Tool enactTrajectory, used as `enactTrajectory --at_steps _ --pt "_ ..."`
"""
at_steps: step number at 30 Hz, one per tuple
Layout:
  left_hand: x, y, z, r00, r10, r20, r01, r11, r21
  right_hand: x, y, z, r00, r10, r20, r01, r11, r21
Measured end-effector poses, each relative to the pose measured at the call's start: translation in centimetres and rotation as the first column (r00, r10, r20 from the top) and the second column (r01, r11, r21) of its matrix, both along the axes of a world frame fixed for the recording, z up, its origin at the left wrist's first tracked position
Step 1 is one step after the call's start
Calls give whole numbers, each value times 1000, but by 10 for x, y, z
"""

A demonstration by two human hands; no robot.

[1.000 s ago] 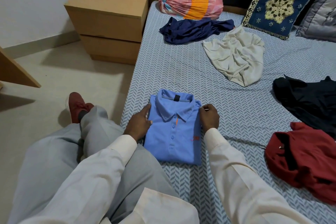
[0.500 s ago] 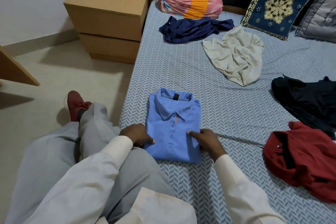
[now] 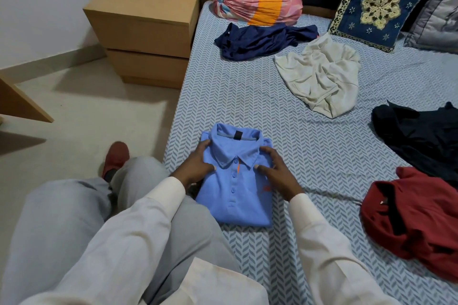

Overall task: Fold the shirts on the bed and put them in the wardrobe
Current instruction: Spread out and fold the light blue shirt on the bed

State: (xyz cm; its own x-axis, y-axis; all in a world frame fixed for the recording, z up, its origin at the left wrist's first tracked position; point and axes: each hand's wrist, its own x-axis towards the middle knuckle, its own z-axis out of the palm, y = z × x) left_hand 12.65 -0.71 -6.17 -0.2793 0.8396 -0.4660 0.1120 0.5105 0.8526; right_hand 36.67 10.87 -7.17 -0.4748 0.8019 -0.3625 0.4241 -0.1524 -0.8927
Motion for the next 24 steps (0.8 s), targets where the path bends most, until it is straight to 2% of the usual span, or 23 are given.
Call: enactTrajectory --at_steps 3,6,9,14,21,24 --pt "10 7 7 1000 8 -21 -8 1000 -21 10 0 2 998 36 -50 -44 987 -152" --pt "13 6 5 998 4 -63 -6 999 -31 15 -4 4 997 71 -36 -76 982 -170" --pt "10 1 4 981 -89 -174 89 996 -7 13 -10 9 998 63 16 -60 989 -135" --pt "-12 1 13 969 -137 -203 163 980 115 -11 -1 34 993 84 80 -82 996 -26" --pt "-106 18 52 946 -192 -260 247 949 198 -102 8 85 984 109 141 -129 982 141" --pt "-158 9 85 949 -173 -263 234 948 218 -154 1 113 977 132 170 -166 964 209"
